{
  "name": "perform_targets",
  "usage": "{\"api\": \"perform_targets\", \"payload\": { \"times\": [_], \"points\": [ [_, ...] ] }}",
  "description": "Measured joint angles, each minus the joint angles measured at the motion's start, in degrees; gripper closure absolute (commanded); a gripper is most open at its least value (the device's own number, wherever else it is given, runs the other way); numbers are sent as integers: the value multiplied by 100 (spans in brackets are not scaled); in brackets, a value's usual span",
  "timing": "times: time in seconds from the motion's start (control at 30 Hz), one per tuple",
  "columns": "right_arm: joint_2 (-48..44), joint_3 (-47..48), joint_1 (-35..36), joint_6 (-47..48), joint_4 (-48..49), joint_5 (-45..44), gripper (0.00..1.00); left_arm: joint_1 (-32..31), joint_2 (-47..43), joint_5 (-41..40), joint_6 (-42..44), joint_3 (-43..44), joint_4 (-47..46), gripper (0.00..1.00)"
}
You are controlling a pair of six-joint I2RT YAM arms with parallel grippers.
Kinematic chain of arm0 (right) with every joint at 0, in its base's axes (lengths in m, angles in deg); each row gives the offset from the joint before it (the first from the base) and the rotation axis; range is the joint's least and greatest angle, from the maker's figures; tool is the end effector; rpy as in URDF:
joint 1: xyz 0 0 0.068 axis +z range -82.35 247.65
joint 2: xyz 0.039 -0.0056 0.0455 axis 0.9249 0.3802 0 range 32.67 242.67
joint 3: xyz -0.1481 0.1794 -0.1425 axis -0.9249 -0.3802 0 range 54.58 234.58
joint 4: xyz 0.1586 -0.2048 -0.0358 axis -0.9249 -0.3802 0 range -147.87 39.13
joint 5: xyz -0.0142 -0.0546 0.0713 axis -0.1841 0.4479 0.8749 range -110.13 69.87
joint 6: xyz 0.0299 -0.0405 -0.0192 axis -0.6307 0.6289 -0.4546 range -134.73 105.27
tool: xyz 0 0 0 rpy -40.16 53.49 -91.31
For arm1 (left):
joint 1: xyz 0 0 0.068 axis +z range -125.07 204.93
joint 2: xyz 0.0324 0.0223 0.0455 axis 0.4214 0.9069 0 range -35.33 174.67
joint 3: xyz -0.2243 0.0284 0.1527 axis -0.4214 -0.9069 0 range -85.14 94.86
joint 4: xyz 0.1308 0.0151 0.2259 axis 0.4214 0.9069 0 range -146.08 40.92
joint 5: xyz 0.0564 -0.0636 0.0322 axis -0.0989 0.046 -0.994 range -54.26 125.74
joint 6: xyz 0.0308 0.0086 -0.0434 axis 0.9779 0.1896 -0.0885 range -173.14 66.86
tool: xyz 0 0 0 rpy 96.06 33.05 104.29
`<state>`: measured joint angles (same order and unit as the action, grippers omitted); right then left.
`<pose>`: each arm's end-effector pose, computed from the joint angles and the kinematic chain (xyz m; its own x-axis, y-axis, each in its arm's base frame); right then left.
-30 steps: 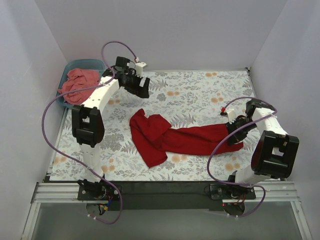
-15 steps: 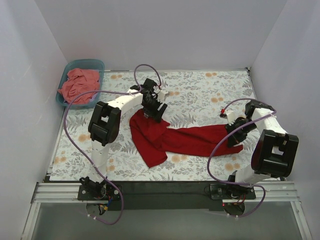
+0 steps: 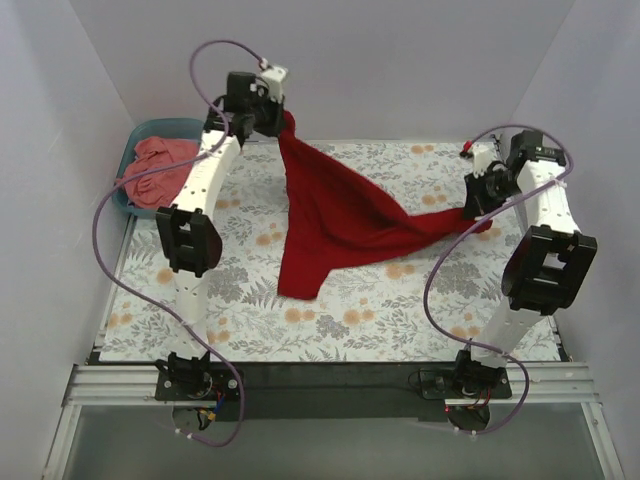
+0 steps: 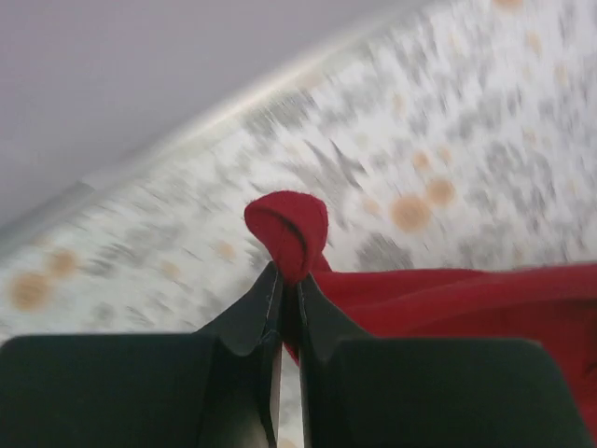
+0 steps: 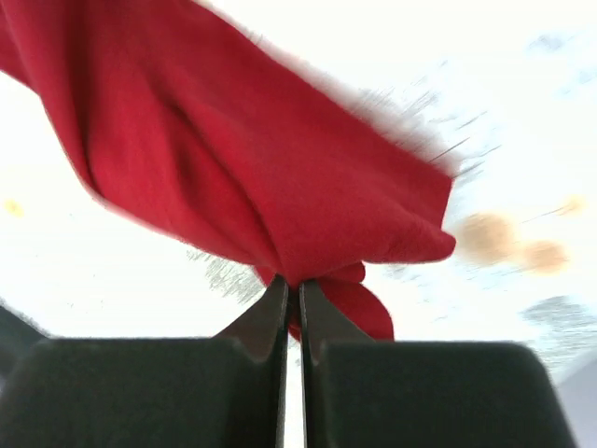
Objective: Fold and stack the t-shirts
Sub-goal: Flatten the tshirt out
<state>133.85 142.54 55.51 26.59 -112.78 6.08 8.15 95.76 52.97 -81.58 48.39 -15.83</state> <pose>0.3462 -0.0583 0.2725 -0.7610 -0.4421 -0.4747 -0.5654 0.8108 0.1512 0.4959 -0.1605 0.3167 -0.7541 -0.2478 -0.6082 0.1599 0.8289 -0.5360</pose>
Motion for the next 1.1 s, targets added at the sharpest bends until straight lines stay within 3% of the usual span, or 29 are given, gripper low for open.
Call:
{"api": "perform_targets", "payload": {
  "times": [0.1,0.27,0.4,0.5,0.53,0.63,0.67,0.7,0.83,0.9,0.97,1.1],
  "points": [
    [326,1163,0,-326,94,68,99,442,-273,-57,-92,332,-636,100],
    [402,2326,-20,-691,236,94,99,767,-1340,-76,-358,-1043,-1812,100],
    [264,2404,-105,-798,240,96,99,710,-1971,-50,-503,-1989,-2398,100],
    [-68,1873,-140,-680,337,96,96,667,-2704,175,-474,-3132,-2638,100],
    [-289,1462,-140,-564,369,81,80,667,-2999,286,-393,-3587,-2627,100],
    [-997,-92,-129,22,256,-39,47,680,-4011,586,7,-4994,-2518,100],
    [-1106,-378,-122,103,166,-79,44,693,-4367,704,173,-5438,-2304,100],
    [-1307,-946,-120,330,146,-153,41,723,-4723,881,466,-5895,-2127,85],
    [-1690,-2258,-92,855,-240,-444,39,855,-5814,1436,1405,-7307,-1113,62],
    [-1714,-2304,-92,909,-334,-474,41,935,-6122,1644,1725,-7831,-605,59],
    [-1622,-2076,-83,870,-391,-435,45,988,-6279,1753,1910,-8179,-234,50],
    [-1034,-1244,168,542,-286,-315,51,1021,-6214,1838,1832,-8214,-24,41]
  ]
}}
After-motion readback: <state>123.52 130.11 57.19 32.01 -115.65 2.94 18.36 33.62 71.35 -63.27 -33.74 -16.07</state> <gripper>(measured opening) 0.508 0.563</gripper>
